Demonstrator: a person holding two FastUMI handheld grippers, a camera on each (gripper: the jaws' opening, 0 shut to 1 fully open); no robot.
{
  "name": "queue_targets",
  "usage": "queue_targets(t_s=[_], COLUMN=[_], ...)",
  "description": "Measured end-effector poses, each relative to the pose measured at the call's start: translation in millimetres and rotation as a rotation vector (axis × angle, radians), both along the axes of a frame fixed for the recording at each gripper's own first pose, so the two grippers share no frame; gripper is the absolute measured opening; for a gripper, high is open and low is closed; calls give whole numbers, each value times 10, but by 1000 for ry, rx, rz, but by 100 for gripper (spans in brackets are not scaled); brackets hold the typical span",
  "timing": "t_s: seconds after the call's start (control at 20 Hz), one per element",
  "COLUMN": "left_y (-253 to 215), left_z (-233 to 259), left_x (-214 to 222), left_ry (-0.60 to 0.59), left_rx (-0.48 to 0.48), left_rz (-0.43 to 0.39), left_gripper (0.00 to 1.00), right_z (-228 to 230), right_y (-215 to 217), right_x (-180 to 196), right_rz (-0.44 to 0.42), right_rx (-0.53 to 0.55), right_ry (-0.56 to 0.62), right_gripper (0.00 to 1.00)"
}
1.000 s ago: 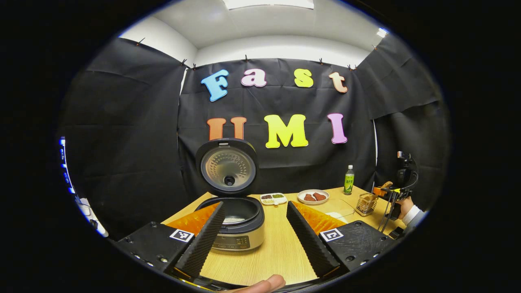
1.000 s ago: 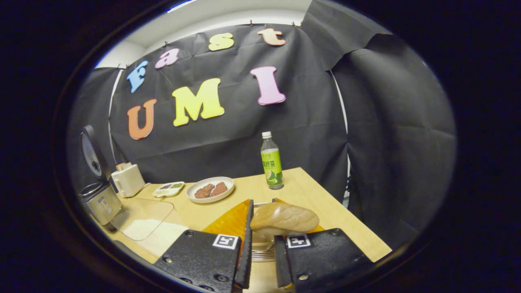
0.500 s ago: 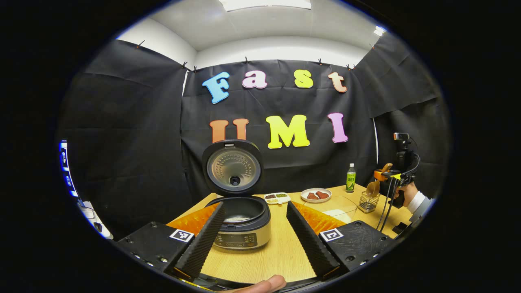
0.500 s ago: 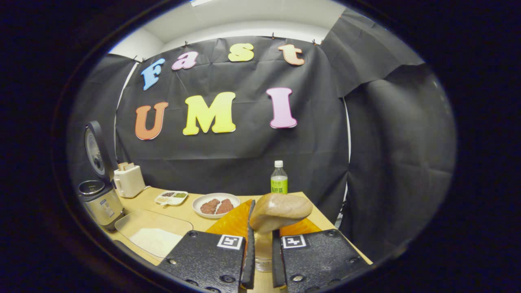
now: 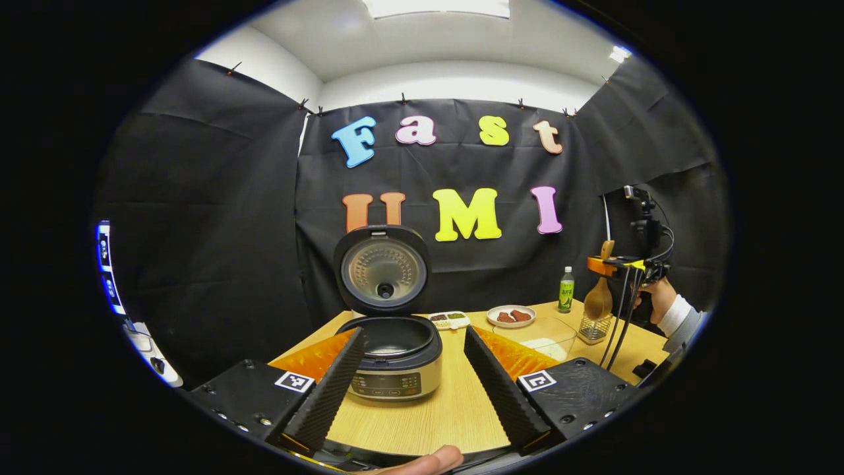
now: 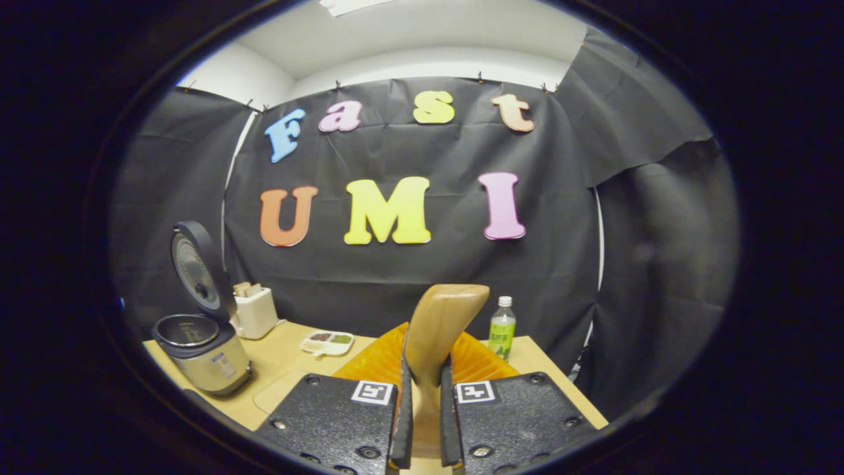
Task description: Close the left gripper, press the button to open the rice cooker; take a wooden spoon from the chopstick holder with the right hand, scoop a spoonful of rice and pour it into the rice cooker, then put the wooden spoon back into the chopstick holder.
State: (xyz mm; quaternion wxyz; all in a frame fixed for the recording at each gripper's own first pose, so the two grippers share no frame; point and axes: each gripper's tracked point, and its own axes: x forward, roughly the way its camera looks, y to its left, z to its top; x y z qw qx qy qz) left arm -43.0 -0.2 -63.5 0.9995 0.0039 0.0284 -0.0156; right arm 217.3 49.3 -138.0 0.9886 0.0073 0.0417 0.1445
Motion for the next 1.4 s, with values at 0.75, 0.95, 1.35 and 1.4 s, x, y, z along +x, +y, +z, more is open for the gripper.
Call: queue_targets(t_s=[0.75,0.95,1.35,1.4], left_y=[195,184,60,68], left_z=[-226,-276,-335,-338], left_x=[0,9,-5,-11], left_ry=[39,51,58,61], left_rx=[-26,-30,-31,-29], left_rz=[2,-10,-45,-45], left_gripper=[97,97,97,97], right_z=[-1122,-1305,-1513,-1531], right_y=[1046,1012,1072,1099], right_x=[289,202,-100,-125], right_rz=[41,48,12,6], right_rx=[-146,-239,-195,-179], right_ry=[224,250,355,375], right_gripper=[21,22,21,21])
